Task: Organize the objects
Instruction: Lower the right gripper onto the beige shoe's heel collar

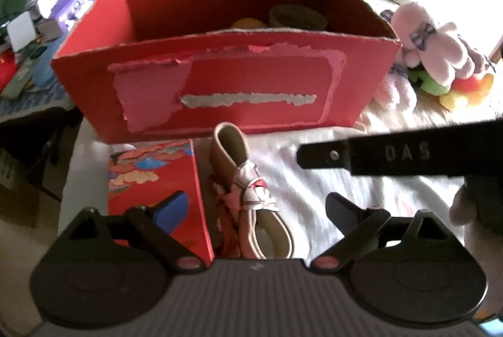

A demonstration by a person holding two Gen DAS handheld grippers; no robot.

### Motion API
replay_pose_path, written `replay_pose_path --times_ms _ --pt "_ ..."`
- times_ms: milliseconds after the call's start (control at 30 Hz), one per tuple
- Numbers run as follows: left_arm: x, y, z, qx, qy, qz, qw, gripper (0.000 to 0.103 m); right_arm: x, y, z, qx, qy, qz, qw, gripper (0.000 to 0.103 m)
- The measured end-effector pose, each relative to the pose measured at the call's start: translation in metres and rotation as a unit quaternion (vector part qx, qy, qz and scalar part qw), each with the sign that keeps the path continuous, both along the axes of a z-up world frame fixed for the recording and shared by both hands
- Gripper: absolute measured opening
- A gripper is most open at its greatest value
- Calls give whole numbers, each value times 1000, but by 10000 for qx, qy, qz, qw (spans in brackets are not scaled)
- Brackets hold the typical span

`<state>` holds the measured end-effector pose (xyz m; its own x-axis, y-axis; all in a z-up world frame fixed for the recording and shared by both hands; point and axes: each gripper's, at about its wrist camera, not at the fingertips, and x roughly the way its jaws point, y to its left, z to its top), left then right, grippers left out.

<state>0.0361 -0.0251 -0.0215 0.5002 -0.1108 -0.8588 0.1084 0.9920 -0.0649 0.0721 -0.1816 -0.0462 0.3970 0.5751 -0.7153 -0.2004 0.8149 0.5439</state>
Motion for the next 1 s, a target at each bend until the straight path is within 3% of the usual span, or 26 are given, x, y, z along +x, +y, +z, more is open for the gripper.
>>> replay_pose_path --times_ms 233,367,600,833,933,1000 --pt "6 4 -7 -64 5 -335 9994 88 11 15 -3 312 160 247 9991 28" --pt "9 9 -8 -124 -32 -476 9988 87 15 27 -5 215 183 433 9987 28" --pt "12 18 -11 128 -124 -613 9980 87 23 35 -14 -19 379 398 9985 29" --pt "12 22 -13 409 -193 -847 9954 84 29 35 -31 139 733 352 9966 40" --pt "10 20 -13 470 -204 -1008 9936 85 29 32 -38 217 864 272 9957 38" --pt "8 19 -10 315 -187 -1119 9930 85 27 30 -37 223 831 262 9959 35"
